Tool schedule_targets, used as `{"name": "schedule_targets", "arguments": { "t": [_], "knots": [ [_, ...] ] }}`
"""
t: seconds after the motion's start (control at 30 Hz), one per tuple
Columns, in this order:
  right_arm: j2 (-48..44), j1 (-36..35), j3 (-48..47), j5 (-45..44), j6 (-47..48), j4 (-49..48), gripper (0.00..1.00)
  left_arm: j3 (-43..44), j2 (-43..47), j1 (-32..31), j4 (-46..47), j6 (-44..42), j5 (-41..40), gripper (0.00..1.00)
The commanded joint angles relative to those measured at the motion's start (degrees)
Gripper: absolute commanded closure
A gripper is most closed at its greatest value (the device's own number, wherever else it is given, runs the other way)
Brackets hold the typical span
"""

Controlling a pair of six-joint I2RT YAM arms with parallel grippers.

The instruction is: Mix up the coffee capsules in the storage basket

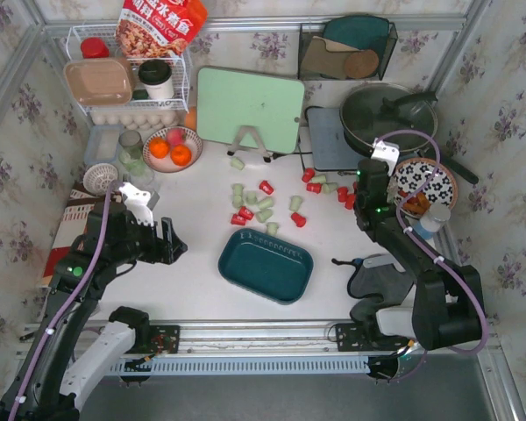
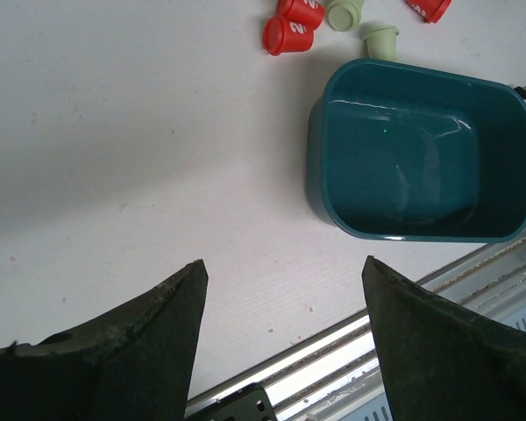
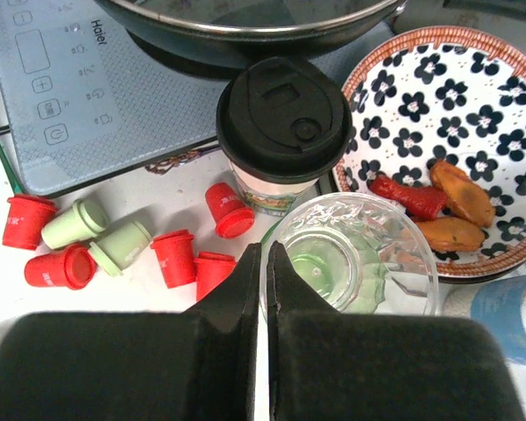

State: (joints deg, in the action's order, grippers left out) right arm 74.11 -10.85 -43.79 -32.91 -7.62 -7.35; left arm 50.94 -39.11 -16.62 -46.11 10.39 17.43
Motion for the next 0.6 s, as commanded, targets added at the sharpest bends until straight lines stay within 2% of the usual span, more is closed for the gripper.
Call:
{"name": "schedule_targets", "arguments": {
  "t": [0.0,0.57],
  "knots": [
    [1.0,0.2,0.4,1.4,-2.2,-1.1,1.00,0.1,-0.2,0.1,1.9,0.2,0.5,0.26],
    [3.3,0.6,1.5,-0.2,-2.2,-1.2,1.00,0.0,-0.8,0.6,1.8,0.3,0.6,0.26]
  ]
}}
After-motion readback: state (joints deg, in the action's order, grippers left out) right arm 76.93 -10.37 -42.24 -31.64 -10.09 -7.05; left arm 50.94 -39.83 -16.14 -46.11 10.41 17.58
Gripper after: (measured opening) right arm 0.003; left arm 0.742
